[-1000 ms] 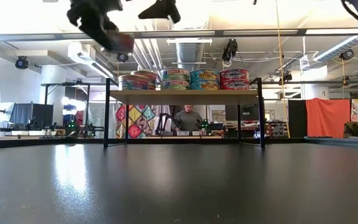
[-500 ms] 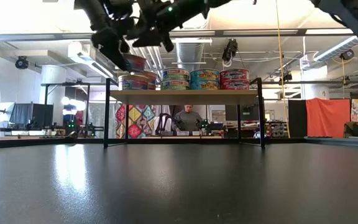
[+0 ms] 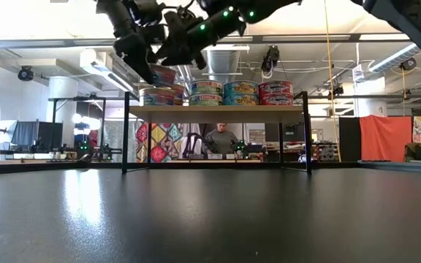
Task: Stack canned seafood by type on shelf
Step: Stack the blue pink tuna can on top of the other blue pink tuna can on the shelf
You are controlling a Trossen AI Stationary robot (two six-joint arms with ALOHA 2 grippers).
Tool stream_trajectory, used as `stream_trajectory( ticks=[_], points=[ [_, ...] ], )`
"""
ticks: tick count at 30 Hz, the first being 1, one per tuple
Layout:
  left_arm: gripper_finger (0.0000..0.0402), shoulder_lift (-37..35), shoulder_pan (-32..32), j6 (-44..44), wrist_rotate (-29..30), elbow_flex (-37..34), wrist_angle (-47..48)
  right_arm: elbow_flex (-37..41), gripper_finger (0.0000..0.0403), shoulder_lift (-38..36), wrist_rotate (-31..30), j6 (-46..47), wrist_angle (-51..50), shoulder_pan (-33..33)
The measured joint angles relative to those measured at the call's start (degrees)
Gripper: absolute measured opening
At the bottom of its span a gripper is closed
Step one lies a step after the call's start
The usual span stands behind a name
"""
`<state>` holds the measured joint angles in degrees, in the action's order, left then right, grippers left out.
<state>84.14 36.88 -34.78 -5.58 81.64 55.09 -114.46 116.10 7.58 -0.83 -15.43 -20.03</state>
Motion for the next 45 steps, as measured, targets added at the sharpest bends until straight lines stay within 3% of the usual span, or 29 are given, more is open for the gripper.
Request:
stream_trajectory(
  ticks=[5,10,32,45],
  points=[
    [0.0375,0.0,0.0,0.8,0.2,0.1,0.5,0.6,0.0175,3.1,2.9,-0.3,7.3,-0.2],
    [0.0375,0.0,0.1,1.4,0.6,-0.1,1.5,-1.5,0.0168,6.1,3.7,1.2,8.5,-0.9],
    [0.0375,2.7,0.2,5.1,-3.2,0.2,0.6,-2.5,0.0135,6.7,3.0,-1.8,-2.4,-1.6],
    [0.0375,2.8,0.4,5.6,-4.0,1.7,4.0,-2.4,0.0087,6.7,2.8,-1.8,-6.2,-1.7]
  ],
)
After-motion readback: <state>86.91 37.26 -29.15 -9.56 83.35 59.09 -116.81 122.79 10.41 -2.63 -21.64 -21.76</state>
